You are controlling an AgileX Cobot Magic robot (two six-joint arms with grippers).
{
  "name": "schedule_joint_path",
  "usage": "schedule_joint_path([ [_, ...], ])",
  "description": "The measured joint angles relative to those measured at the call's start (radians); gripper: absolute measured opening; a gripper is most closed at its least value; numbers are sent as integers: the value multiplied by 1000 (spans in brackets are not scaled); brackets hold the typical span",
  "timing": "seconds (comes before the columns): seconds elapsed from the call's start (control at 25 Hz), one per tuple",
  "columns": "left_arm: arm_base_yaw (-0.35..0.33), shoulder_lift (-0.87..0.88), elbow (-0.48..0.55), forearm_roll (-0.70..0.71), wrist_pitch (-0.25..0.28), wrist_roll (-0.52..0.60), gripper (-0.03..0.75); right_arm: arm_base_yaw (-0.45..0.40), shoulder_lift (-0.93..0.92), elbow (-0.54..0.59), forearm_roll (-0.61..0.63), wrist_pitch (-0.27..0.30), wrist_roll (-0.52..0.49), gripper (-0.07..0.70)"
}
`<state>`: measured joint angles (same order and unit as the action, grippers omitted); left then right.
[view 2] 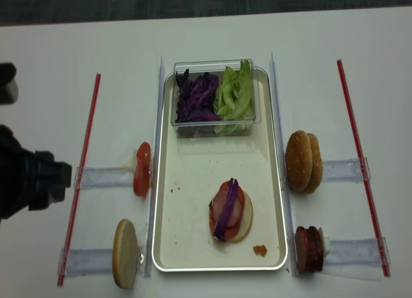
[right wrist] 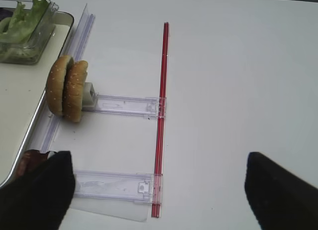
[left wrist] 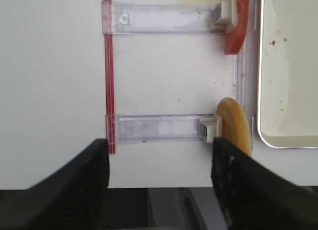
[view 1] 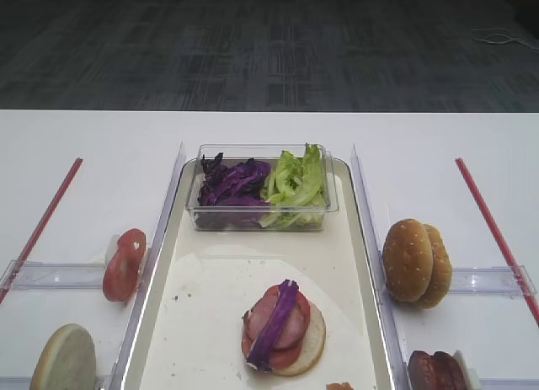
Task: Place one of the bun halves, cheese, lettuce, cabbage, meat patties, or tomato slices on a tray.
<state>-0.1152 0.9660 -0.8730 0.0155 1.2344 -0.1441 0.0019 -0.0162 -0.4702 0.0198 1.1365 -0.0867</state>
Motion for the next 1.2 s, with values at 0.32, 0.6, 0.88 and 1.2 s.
schedule_joint_path([
  [0.32,0,-279,131,0,13,0,424,0,0,0,0,0,0,692],
  [0.6,0,-506,233,2,21,13,424,0,0,0,0,0,0,692],
  [0.88,0,-725,315,5,-6,18,424,0,0,0,0,0,0,692],
  [1.2,0,-959,378,19,-51,49,424,0,0,0,0,0,0,692],
])
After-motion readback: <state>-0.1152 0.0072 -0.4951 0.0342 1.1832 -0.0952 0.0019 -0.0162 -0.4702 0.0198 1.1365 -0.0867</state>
